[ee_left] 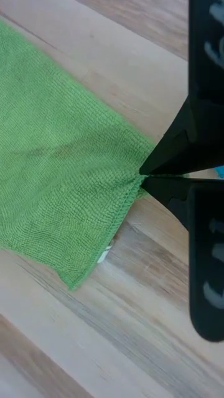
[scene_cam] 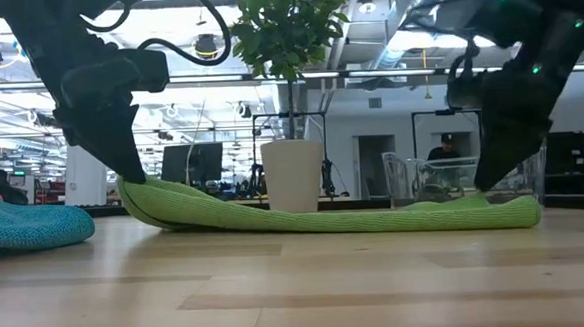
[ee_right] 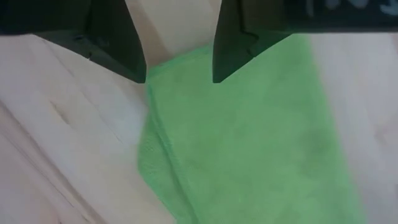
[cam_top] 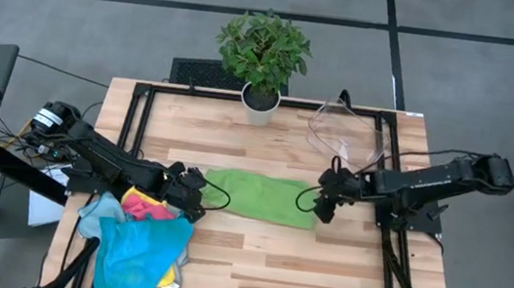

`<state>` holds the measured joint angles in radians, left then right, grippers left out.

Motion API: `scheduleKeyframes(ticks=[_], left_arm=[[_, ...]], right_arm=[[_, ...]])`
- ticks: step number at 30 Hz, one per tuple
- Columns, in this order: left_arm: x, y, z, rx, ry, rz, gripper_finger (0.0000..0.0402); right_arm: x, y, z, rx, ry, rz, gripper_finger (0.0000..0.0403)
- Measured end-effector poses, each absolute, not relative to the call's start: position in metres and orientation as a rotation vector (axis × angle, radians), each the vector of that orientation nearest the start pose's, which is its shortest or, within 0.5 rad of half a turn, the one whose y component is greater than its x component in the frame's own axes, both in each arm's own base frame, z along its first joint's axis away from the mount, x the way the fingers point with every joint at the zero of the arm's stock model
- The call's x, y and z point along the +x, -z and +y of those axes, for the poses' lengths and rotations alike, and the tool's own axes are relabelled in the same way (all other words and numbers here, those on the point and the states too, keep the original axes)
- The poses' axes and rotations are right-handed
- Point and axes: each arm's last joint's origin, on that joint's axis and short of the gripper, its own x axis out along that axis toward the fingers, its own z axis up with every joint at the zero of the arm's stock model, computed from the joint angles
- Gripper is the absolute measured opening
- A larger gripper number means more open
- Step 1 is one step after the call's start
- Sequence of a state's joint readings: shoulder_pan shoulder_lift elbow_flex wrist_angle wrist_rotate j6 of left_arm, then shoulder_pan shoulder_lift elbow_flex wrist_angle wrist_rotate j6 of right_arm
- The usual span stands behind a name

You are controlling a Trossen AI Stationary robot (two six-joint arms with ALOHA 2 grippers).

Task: Fold microfiber towels
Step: Fold the green microfiber towel

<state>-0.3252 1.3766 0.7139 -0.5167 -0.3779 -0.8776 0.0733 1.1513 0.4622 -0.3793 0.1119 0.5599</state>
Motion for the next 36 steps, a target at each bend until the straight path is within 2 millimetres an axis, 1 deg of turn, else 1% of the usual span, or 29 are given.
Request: scheduleKeyframes(ticks=[4,7,9,12,17,19,20,25,31,33,36], left_arm=[[0.226,-0.172,-0.065,-0.374,-0.512,0.981,0.0000],[0.226,-0.172,-0.065,-0.374,-0.513,0.980,0.0000],[0.226,-0.172,-0.065,-0.374,-0.512,0.980,0.0000],[0.226,-0.172,-0.065,-0.372,-0.513,0.979,0.0000],[0.226,-0.172,-0.065,-0.365,-0.514,0.982,0.0000],[0.226,-0.172,-0.065,-0.363,-0.515,0.986,0.0000],[0.226,-0.171,-0.065,-0.362,-0.515,0.987,0.0000],[0.226,-0.172,-0.064,-0.344,-0.509,0.988,0.0000],[0.226,-0.172,-0.064,-0.341,-0.515,0.982,0.0000],[0.226,-0.172,-0.064,-0.340,-0.515,0.985,0.0000],[0.225,-0.171,-0.064,-0.337,-0.517,0.989,0.0000]], right_arm=[[0.189,-0.143,0.001,0.386,0.344,1.060,0.0208],[0.193,-0.142,-0.003,0.399,0.305,1.051,0.0204],[0.195,-0.142,-0.004,0.401,0.273,1.045,0.0191],[0.197,-0.137,-0.004,0.392,0.247,1.069,0.0151],[0.200,-0.127,-0.004,0.377,0.214,1.118,0.0064],[0.202,-0.127,-0.003,0.385,0.188,1.111,0.0026],[0.204,-0.130,-0.002,0.383,0.182,1.107,0.0017],[0.212,-0.151,-0.003,0.368,0.193,1.046,0.0012],[0.229,-0.183,-0.009,0.311,0.225,0.949,0.0014],[0.231,-0.183,-0.013,0.288,0.237,0.955,0.0013],[0.232,-0.173,-0.020,0.296,0.270,1.006,0.0009]])
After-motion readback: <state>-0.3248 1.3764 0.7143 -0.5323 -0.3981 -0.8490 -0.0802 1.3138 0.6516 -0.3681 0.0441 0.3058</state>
